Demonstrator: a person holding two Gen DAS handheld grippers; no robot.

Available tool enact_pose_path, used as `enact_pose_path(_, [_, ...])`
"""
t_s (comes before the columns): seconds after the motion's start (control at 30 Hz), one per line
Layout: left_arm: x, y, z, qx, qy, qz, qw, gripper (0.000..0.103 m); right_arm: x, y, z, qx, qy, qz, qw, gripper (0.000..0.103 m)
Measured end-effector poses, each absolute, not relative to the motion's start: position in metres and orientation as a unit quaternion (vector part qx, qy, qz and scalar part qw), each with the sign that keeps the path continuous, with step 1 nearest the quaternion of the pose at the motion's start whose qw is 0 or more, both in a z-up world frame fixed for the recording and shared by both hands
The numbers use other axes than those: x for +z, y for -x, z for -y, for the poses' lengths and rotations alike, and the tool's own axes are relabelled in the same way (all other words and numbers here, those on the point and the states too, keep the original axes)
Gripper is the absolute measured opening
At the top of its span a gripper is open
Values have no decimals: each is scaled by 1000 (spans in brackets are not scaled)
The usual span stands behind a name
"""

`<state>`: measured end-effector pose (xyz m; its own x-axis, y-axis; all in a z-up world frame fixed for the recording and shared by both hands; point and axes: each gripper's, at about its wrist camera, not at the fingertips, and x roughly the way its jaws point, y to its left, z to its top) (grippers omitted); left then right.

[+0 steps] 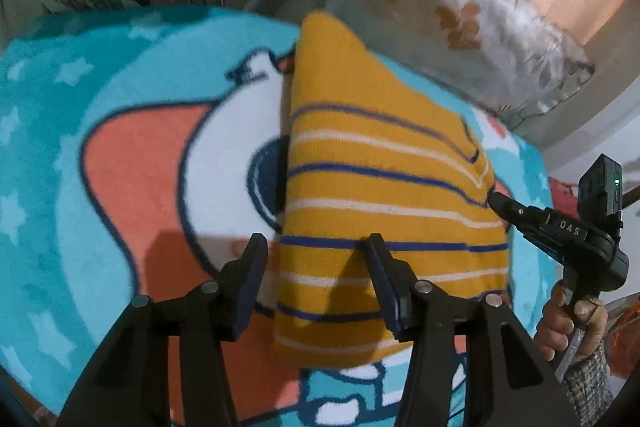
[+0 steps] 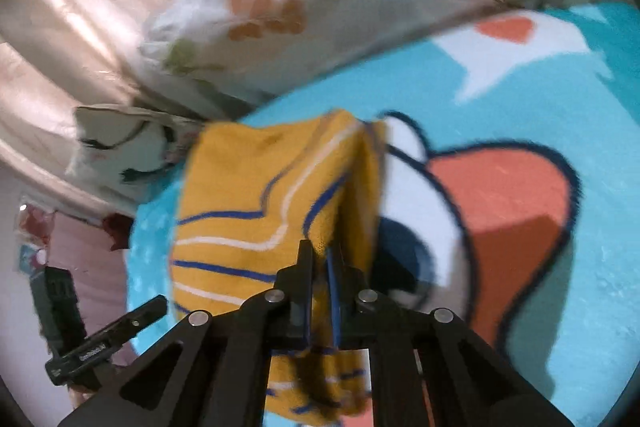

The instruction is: Fold small clothes

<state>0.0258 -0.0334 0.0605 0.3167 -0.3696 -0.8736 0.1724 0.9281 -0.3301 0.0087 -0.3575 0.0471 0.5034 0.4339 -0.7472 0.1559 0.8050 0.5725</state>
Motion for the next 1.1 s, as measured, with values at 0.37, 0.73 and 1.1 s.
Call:
enact_pose_path(0.37, [59,-39,-4,-184,170,-525,813,76,35,-6,380,72,-361,-459,808,79])
enact_pose_path(0.73, [32,-61,55,-237,132,-577,770,55,1,-72,344,140,-402,-502,753,25])
enact_pose_path(1.1, [44,-44,59,-159,82,-583,793,72,33,-59,353,78,-323,-498,801,21])
